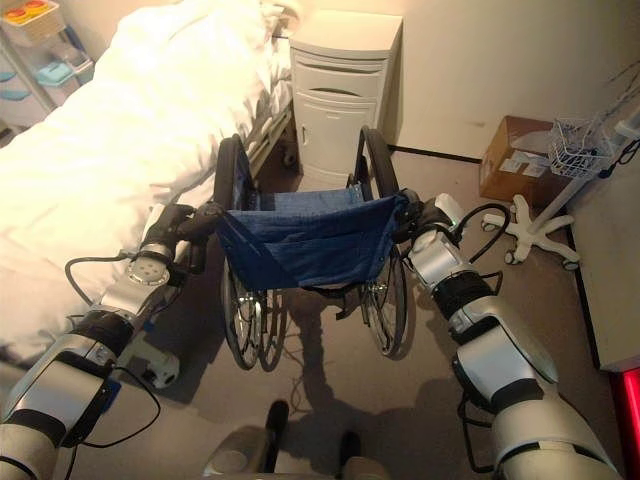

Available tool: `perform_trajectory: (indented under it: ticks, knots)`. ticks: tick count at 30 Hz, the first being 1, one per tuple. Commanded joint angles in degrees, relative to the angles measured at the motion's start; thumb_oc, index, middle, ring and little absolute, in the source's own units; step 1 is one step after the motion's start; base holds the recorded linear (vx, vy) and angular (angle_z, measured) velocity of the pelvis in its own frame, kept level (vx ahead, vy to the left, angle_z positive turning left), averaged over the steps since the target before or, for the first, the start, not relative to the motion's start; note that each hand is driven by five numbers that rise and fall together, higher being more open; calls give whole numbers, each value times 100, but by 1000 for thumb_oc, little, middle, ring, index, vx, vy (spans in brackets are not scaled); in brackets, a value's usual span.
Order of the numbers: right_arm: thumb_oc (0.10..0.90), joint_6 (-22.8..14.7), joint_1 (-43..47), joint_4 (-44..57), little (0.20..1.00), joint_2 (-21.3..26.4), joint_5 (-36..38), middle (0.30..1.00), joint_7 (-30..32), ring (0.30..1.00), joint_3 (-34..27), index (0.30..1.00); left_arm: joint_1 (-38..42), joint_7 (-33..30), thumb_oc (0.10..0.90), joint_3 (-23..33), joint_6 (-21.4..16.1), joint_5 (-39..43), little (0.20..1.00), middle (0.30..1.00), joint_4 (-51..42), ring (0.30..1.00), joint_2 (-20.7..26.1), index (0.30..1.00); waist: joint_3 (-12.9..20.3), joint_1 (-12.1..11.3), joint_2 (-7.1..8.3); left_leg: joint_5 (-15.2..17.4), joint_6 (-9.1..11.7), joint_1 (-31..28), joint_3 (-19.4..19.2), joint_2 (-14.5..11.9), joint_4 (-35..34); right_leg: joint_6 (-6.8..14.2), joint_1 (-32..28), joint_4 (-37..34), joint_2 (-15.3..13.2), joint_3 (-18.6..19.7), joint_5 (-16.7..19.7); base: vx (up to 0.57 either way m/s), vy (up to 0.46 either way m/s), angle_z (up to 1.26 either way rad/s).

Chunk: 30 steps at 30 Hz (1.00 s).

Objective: Push the wheelchair next to the bed

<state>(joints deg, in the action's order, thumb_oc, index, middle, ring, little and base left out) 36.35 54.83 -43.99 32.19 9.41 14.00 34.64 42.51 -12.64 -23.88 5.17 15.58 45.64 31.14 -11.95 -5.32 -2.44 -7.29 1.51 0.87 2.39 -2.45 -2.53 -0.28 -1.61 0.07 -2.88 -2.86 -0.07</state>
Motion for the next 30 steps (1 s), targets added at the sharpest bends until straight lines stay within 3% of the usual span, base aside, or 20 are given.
perform_trajectory:
  ticks: [1, 8, 14, 21, 22, 23, 24, 25, 30]
  knots:
    - [400, -867, 137, 396, 300, -1076, 913, 300, -912, 300, 155, 300, 650, -125, 400, -217, 127, -142, 300, 300, 466, 300, 210, 300, -296, -51, 367, -82, 6, 448, 139, 489, -47, 580, -179, -112, -395, -48, 494, 3, 196, -29]
    - [400, -1114, 341, 308, 300, -1271, 703, 300, -917, 300, 174, 300, 886, -262, 400, -257, 63, -179, 300, 300, 631, 300, 130, 300, -409, -81, 408, -71, -92, 507, 42, 439, -153, 809, 190, -116, -561, -48, 747, 43, 99, -26]
    - [400, -1304, 509, 177, 300, -1356, 884, 300, -706, 300, 115, 300, 1023, -296, 400, -356, 147, -366, 300, 300, 533, 300, 167, 300, -454, -222, 503, -39, -129, 594, -95, 395, -177, 895, 245, -137, -709, -197, 964, 0, -32, 7]
    - [400, -1489, 447, 92, 300, -1391, 821, 300, -626, 300, 66, 300, 920, -233, 400, -348, 135, -270, 300, 300, 541, 300, 291, 300, -364, -235, 454, 28, -187, 489, -112, 397, -184, 911, 258, -43, -755, -204, 990, 17, 1, 2]
    - [800, -1559, 426, 52, 900, -1407, 767, 900, -560, 900, 30, 900, 847, -230, 400, -316, 114, -286, 300, 300, 530, 300, 275, 300, -330, -243, 438, 45, -197, 456, -97, 399, -184, 907, 244, -27, -756, -199, 972, 40, -2, 1]
    - [800, -1609, 428, 42, 900, -1413, 753, 900, -542, 900, 8, 900, 819, -216, 400, -309, 120, -266, 300, 300, 532, 300, 266, 300, -312, -246, 433, 53, -202, 442, -93, 401, -186, 907, 239, -22, -758, -201, 969, 0, 0, 0]
    - [800, -1644, 428, 62, 900, -1404, 736, 900, -536, 900, -3, 900, 788, -177, 651, -299, 155, -251, 676, 676, 510, 676, 261, 676, -297, -250, 426, 62, -207, 427, -88, 400, -189, 907, 233, -15, -759, -204, 961, 0, 0, 0]
    - [800, -1663, 424, 98, 900, -1389, 727, 900, -511, 900, -7, 900, 748, -107, 800, -294, 203, -245, 900, 900, 475, 900, 251, 900, -283, -251, 417, 72, -214, 409, -78, 400, -191, 906, 228, -6, -755, -201, 942, 0, 0, 0]
    - [800, -1626, 399, 128, 900, -1282, 769, 900, -497, 900, -68, 900, 601, 127, 800, -280, 314, -250, 900, 900, 349, 900, 246, 900, -193, -251, 398, 120, -236, 301, -26, 412, -214, 912, 201, 41, -744, -201, 900, 15, -5, 0]
